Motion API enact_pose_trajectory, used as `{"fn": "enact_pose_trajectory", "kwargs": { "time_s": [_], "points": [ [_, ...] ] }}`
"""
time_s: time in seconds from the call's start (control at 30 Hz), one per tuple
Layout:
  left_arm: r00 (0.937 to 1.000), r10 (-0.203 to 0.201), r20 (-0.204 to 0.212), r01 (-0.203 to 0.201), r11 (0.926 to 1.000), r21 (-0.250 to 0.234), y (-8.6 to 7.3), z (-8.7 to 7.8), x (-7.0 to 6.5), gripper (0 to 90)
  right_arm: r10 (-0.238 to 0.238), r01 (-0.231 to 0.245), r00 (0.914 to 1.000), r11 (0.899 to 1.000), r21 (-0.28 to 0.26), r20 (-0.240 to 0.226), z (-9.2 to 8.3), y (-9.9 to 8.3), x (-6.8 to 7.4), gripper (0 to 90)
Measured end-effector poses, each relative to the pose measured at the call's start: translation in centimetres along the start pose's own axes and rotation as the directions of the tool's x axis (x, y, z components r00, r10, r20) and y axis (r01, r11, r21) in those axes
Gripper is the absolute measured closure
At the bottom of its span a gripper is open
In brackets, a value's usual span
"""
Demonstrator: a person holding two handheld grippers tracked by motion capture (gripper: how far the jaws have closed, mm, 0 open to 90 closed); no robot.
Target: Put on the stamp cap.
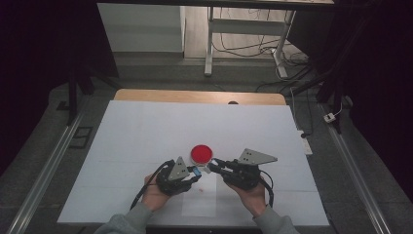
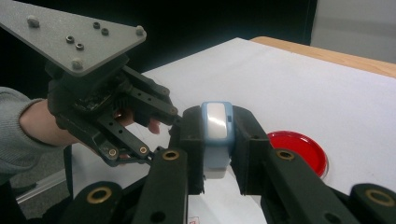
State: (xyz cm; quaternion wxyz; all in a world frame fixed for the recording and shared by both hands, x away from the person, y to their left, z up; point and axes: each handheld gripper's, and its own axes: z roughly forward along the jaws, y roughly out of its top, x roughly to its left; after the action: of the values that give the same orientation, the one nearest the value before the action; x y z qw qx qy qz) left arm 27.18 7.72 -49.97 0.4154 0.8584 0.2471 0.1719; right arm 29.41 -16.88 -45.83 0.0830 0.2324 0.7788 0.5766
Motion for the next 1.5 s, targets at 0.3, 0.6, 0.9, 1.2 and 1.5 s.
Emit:
{"fn": "enact_pose_trajectory", "kwargs": {
  "time_s": [0.3, 0.6, 0.9, 1.2, 1.5],
  "points": [
    [0.9999, 0.007, 0.011, -0.007, 1.0000, 0.002, 0.5, 0.7, -0.3, 64.9, 0.005, -0.005, 1.0000, 1.000, 0.005, 0.004, 0.0, -0.1, -0.1, 75.2],
    [0.9999, 0.010, 0.014, -0.010, 0.9999, -0.001, 0.8, 1.1, -0.5, 64.8, 0.005, -0.005, 1.0000, 1.000, 0.005, 0.004, 0.1, -0.1, -0.1, 75.2],
    [0.9998, 0.019, 0.009, -0.019, 0.9998, -0.003, 1.0, 1.2, -0.8, 64.9, 0.006, -0.006, 1.0000, 1.000, 0.016, 0.004, 0.3, -0.3, 0.0, 75.3],
    [0.9998, 0.019, 0.003, -0.019, 0.9998, -0.006, 1.0, 1.3, -0.9, 64.9, 0.005, -0.005, 0.9999, 1.000, 0.020, 0.013, 0.6, -0.5, 0.2, 75.2],
    [0.9997, 0.024, -0.002, -0.024, 0.9997, -0.005, 1.0, 1.4, -1.0, 64.8, 0.019, -0.020, 0.9984, 1.000, 0.020, 0.052, 0.9, -0.7, 0.5, 75.3]
  ]
}}
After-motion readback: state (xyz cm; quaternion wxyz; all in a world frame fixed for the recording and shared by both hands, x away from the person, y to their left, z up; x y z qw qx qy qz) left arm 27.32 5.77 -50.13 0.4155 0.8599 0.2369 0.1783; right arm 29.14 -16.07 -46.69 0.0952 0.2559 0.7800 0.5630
